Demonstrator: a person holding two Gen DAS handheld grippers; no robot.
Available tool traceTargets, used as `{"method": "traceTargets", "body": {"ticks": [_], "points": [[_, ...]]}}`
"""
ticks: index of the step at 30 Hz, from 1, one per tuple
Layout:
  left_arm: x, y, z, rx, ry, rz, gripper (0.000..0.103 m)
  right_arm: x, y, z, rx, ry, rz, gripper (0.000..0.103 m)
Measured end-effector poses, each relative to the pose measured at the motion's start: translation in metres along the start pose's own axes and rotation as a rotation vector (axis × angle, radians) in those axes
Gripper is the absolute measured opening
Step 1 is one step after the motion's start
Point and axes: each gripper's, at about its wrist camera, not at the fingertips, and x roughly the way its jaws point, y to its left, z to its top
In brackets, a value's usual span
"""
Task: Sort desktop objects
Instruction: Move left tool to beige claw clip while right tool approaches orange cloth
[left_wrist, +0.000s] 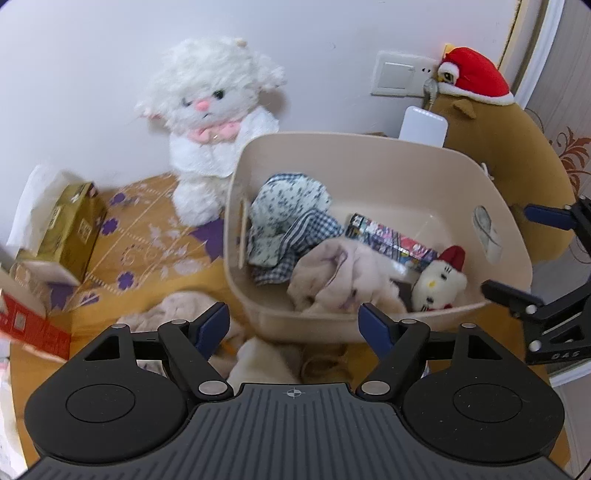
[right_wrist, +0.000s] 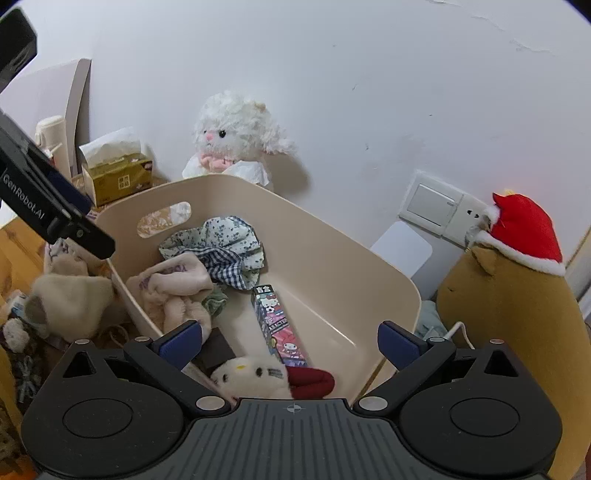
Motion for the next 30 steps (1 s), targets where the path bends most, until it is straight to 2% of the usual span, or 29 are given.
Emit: {"method": "traceTargets", "body": {"ticks": [4, 7, 11, 15, 18, 30], "points": [[-0.007, 0.015, -0.019, -0.038, 0.013, -0.017, 0.079, -0.012, 0.006, -0.007, 0.055, 0.014, 0.001, 0.103], [-0.008, 0.027, -0.035, -0.058, 0.032, -0.001, 0.079, -0.017, 0.016, -0.015, 0.050, 0.038, 0.004, 0.103], [-0.010, 0.039, -0.057, -0.061, 0.065, 0.020, 0.079, -0.020, 0.027, -0.025, 0.056, 0.087, 0.018, 0.103], [-0.012, 0.048, -0.077, -0.061, 0.093, 0.030, 0.079, -0.025, 0.042, -0.033, 0.036, 0.098, 0.012, 0.103], [-0.014, 0.053, -0.090, -0.065, 0.109, 0.032, 0.079, -0.024, 0.050, -0.038, 0.068, 0.132, 0.045, 0.103], [-0.021, 0.041, -0.133, -0.077, 0.149, -0.018, 0.079, -0.028, 0.087, -0.052, 0.087, 0.182, 0.118, 0.103]]}}
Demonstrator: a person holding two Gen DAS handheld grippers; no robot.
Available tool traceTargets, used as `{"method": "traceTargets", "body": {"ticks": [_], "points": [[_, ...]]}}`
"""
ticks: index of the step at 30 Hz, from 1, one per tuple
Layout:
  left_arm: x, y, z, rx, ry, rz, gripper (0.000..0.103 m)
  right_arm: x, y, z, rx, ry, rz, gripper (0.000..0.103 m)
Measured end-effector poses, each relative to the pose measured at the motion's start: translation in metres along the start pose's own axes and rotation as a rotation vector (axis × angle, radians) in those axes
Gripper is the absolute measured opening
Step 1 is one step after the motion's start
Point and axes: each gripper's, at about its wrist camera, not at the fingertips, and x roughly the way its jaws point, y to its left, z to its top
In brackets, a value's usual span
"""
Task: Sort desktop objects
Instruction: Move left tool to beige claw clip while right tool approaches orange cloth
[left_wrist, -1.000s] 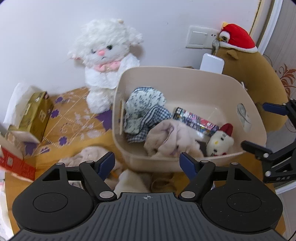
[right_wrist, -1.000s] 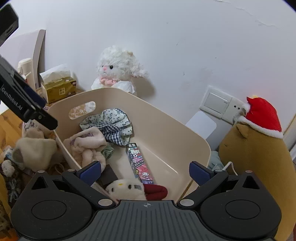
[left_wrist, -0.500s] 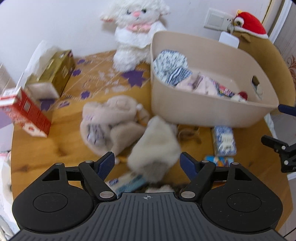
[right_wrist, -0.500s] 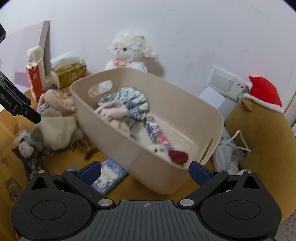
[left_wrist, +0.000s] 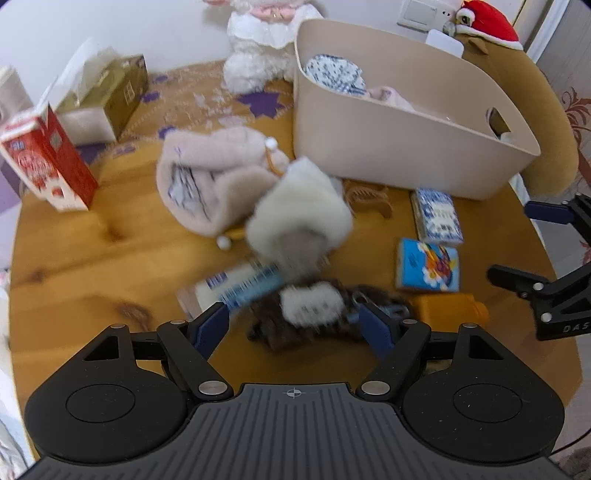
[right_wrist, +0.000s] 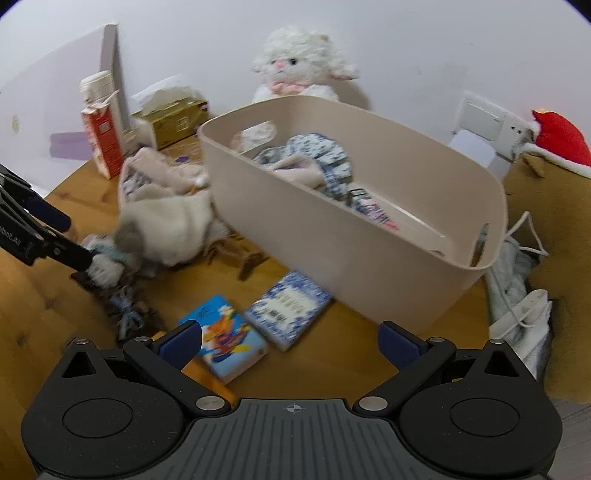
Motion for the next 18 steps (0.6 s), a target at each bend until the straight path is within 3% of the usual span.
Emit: {"method": "traceTargets", "body": {"ticks": [12, 18], "points": [[-0.003, -0.011, -0.041, -0.032, 0.030, -0.009, 0.079, -0.009, 0.036, -0.006, -0.142, -0.005, 0.152, 0.103], [-0.002, -0.021, -0.053, 0.026, 0.053, -0.015, 0.079, -0.001, 0.055, -0.008, -0.248, 0.039, 0.117, 0.103]]}}
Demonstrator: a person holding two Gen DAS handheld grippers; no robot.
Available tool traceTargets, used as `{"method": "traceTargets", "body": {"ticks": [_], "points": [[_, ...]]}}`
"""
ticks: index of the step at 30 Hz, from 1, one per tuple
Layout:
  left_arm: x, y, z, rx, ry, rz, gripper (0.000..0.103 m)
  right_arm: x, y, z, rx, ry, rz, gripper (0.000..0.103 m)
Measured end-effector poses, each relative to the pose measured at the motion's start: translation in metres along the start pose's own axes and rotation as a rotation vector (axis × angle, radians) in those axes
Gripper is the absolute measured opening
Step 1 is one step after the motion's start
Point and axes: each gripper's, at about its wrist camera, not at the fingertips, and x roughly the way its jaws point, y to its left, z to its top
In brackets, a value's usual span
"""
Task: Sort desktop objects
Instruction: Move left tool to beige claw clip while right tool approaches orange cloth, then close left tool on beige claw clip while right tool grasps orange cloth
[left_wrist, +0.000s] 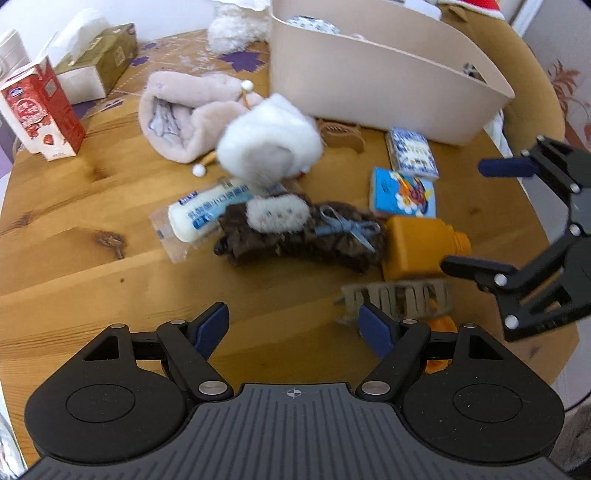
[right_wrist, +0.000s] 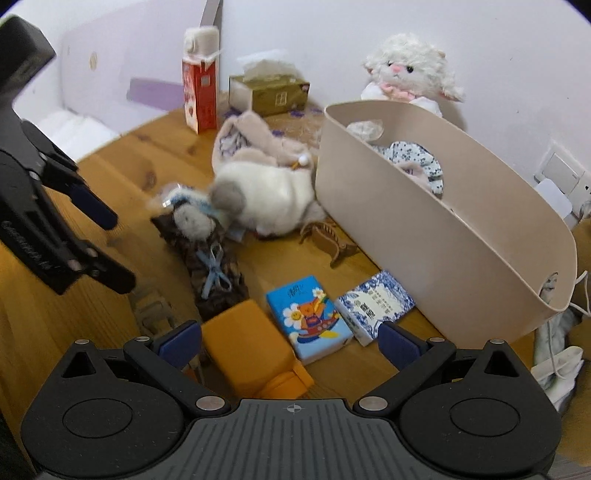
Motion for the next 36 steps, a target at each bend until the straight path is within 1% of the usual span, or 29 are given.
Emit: {"method": "traceTargets", "body": {"ticks": [3, 6, 10, 13, 17, 19, 21, 24, 26, 29, 31, 33, 35, 36], "points": [[0.002, -0.009, -0.003, 0.065, 0.013, -0.002, 0.079, 0.003, 0.001, -0.004, 0.001, 0.021, 0.010, 0.103], [0.005, -0.021, -0.004, 0.147, 0.018, 0.003, 0.079, 0.004, 0.001, -0.010, -0.004, 0.039, -0.005, 0.103], [0.010, -0.037, -0.004, 0.250, 0.005, 0.007, 0.079, 0.001, -0.003, -0.019, 0.017, 0.052, -0.018, 0.103], [0.013, -0.051, -0.003, 0.329, -0.006, 0.008, 0.079, -0.001, -0.008, -0.026, 0.037, 0.070, -0.043, 0.103], [0.019, -0.063, -0.003, 0.386, 0.017, 0.018, 0.079, -0.003, -0.015, -0.036, 0.086, 0.089, -0.045, 0.103], [0.020, -0.063, -0.003, 0.361, 0.037, 0.007, 0.079, -0.004, -0.014, -0.041, 0.107, 0.093, -0.033, 0.103], [0.018, -0.058, -0.002, 0.290, 0.053, -0.017, 0.079, -0.002, -0.010, -0.044, 0.098, 0.098, -0.030, 0.103], [0.014, -0.046, 0.001, 0.153, 0.071, -0.050, 0.079, -0.002, 0.000, -0.048, 0.080, 0.104, -0.017, 0.103], [0.009, -0.040, 0.001, 0.073, 0.067, -0.071, 0.079, -0.004, 0.004, -0.050, 0.092, 0.099, 0.010, 0.103], [0.002, -0.034, 0.003, -0.014, 0.060, -0.098, 0.079, -0.009, 0.007, -0.051, 0.127, 0.077, 0.071, 0.103], [0.001, -0.034, 0.005, -0.035, 0.062, -0.111, 0.079, -0.010, 0.009, -0.051, 0.148, 0.065, 0.115, 0.103], [0.005, -0.037, 0.006, -0.036, 0.068, -0.090, 0.079, -0.008, 0.012, -0.051, 0.157, 0.067, 0.141, 0.103], [0.011, -0.040, 0.007, -0.049, 0.077, -0.068, 0.079, -0.002, 0.016, -0.050, 0.153, 0.083, 0.146, 0.103], [0.014, -0.040, 0.008, -0.065, 0.078, -0.069, 0.079, 0.002, 0.018, -0.050, 0.149, 0.091, 0.149, 0.101]]}}
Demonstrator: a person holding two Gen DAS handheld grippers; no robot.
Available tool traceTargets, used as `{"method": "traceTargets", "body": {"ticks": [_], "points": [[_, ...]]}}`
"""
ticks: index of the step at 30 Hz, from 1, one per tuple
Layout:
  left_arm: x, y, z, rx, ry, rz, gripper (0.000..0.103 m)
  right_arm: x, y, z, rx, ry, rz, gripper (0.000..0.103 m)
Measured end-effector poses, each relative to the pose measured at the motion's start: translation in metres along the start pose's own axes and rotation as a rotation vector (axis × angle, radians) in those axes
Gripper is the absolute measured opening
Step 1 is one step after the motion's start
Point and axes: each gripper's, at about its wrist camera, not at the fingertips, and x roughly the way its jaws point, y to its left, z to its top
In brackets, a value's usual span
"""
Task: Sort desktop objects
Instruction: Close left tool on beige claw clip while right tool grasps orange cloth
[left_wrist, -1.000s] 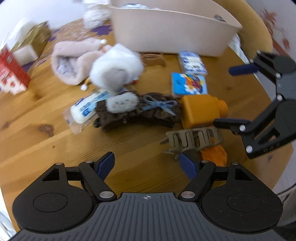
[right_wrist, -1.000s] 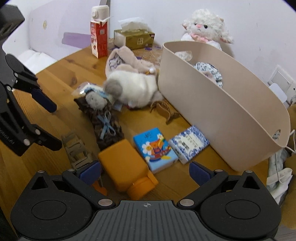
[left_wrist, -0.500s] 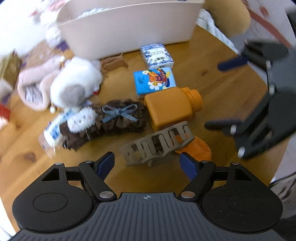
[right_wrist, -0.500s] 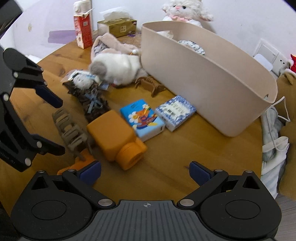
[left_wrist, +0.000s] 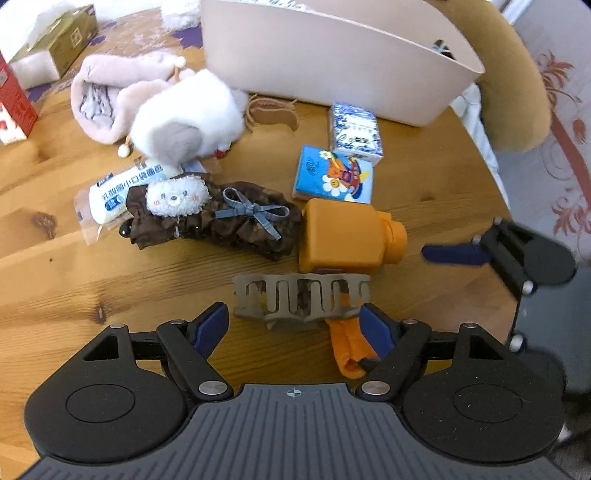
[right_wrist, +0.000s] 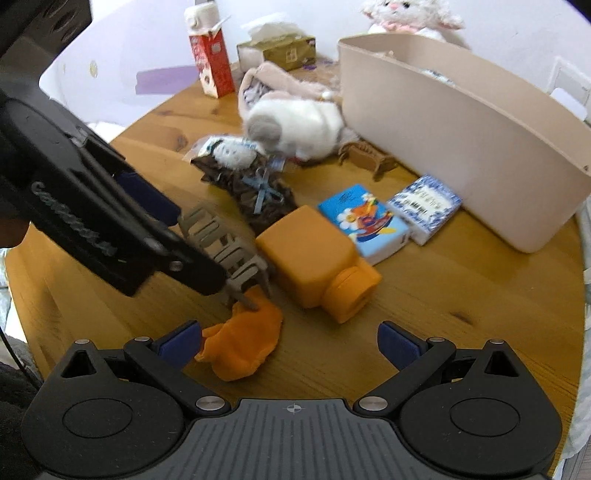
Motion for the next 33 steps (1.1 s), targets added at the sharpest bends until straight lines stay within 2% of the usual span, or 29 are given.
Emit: {"method": "traceTargets", "body": {"ticks": [2, 7, 10, 13, 14, 15, 18, 21, 22, 27, 33], "points": [[0.005, 0.000, 0.002, -0.034, 0.003, -0.011, 0.080, 0.006, 0.002, -0.002, -0.002, 0.013, 0.013, 0.096], [0.018, 0.003, 0.006, -0.113, 0.024, -0.018, 0.080, 0.019, 0.007, -0.006, 0.013, 0.049, 0.029, 0.089], [0.019, 0.002, 0.007, -0.119, 0.021, -0.030, 0.080, 0.019, 0.009, -0.006, 0.000, 0.038, 0.013, 0.084], [0.020, 0.002, 0.006, -0.115, 0.005, -0.039, 0.080, 0.018, 0.010, -0.007, -0.026, 0.023, 0.007, 0.070], [0.021, 0.003, 0.006, -0.115, -0.001, -0.047, 0.077, 0.018, 0.010, -0.007, -0.035, 0.021, 0.004, 0.066], [0.020, 0.003, 0.005, -0.117, -0.008, -0.065, 0.069, 0.018, 0.010, -0.008, -0.045, 0.019, -0.001, 0.063], [0.019, 0.005, 0.004, -0.117, -0.012, -0.088, 0.068, 0.015, 0.008, -0.009, -0.054, 0.010, -0.003, 0.046], [0.016, 0.005, 0.003, -0.110, -0.019, -0.098, 0.068, 0.013, 0.003, -0.011, -0.045, 0.004, 0.011, 0.026], [0.016, 0.005, 0.002, -0.113, -0.020, -0.106, 0.068, 0.012, 0.002, -0.011, -0.044, 0.007, 0.021, 0.016], [0.012, 0.006, 0.000, -0.117, -0.025, -0.141, 0.068, 0.009, -0.002, -0.014, -0.026, 0.020, 0.054, 0.013], [0.002, 0.011, -0.001, -0.133, -0.047, -0.163, 0.068, -0.004, -0.013, -0.014, -0.016, -0.002, 0.050, 0.012]]}}
